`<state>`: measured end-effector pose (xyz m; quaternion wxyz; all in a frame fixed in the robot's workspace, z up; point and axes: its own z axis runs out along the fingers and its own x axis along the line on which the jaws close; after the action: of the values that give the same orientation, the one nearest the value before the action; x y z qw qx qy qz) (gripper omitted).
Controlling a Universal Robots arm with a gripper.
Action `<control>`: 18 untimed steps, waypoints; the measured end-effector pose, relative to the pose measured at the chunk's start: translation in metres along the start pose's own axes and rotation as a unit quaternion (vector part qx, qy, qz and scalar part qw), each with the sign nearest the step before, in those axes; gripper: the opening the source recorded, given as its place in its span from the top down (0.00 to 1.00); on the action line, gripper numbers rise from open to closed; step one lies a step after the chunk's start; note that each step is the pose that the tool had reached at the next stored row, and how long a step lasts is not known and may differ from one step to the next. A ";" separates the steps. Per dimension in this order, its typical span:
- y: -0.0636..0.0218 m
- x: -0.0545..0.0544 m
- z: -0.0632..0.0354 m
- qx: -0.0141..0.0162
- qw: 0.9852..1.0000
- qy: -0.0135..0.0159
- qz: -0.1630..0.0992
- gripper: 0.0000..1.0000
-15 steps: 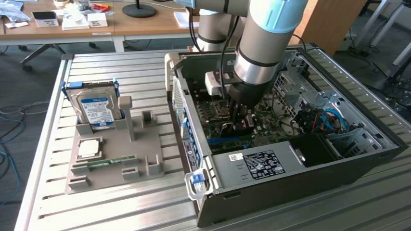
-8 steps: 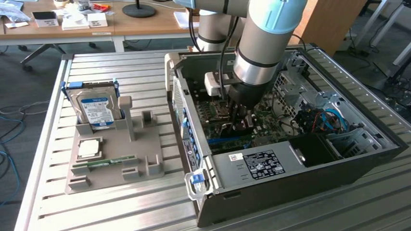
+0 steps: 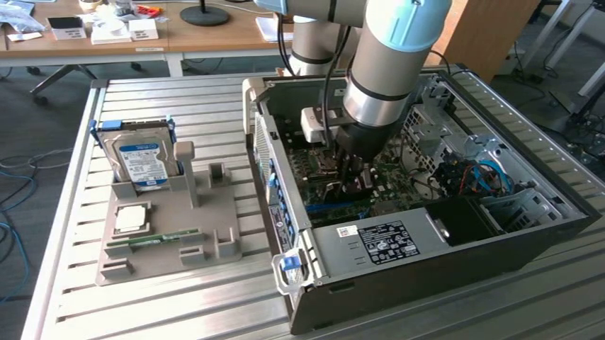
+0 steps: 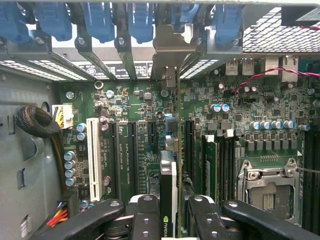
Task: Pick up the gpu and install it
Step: 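Insert the gpu into the slot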
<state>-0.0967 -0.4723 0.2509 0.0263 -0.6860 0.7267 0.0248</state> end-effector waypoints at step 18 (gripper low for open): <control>0.0004 0.000 0.0018 0.000 1.000 0.000 0.000 0.73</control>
<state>-0.0971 -0.4723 0.2491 0.0264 -0.6860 0.7267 0.0248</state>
